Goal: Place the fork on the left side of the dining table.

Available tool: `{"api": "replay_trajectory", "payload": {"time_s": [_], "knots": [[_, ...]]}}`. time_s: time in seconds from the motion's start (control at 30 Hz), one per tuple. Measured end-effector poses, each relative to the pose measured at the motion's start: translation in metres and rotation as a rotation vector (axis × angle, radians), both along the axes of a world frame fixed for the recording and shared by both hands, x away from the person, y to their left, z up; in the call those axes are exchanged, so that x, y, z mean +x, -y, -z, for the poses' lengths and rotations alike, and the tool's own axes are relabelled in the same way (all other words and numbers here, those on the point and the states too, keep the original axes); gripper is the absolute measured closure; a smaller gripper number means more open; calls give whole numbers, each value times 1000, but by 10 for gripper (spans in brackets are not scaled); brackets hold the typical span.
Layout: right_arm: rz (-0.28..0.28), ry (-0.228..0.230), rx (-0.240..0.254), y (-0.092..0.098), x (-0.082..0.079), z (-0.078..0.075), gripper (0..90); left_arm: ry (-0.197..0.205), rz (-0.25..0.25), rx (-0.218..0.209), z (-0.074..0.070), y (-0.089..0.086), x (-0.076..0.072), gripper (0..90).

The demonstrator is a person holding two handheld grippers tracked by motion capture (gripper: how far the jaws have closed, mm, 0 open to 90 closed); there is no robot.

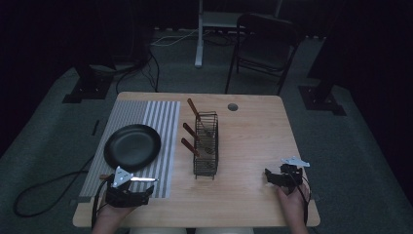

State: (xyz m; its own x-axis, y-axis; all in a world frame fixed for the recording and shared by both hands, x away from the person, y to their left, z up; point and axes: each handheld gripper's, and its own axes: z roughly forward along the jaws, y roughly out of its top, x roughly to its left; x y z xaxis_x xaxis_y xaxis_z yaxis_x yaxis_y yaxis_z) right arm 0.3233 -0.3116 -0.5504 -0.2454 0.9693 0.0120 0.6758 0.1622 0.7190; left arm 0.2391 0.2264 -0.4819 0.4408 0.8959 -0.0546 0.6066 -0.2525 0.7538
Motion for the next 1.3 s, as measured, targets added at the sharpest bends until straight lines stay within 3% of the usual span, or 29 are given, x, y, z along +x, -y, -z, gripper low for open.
{"api": "replay_trajectory", "payload": {"time_s": [0.33, 0.77, 1.1, 1.3], "knots": [[0, 1, 0, 0, 0, 0, 114, 24, 46, -11, -16, 23, 13, 42], [-1, 1, 0, 0, 0, 0, 114, 39, 126, -66, -32, 54, 35, 43], [0, 2, 0, 0, 0, 0, 114, 56, 166, -81, -45, 75, 53, 44], [0, 2, 0, 0, 0, 0, 114, 57, 157, -101, -52, 83, 61, 74]]}}
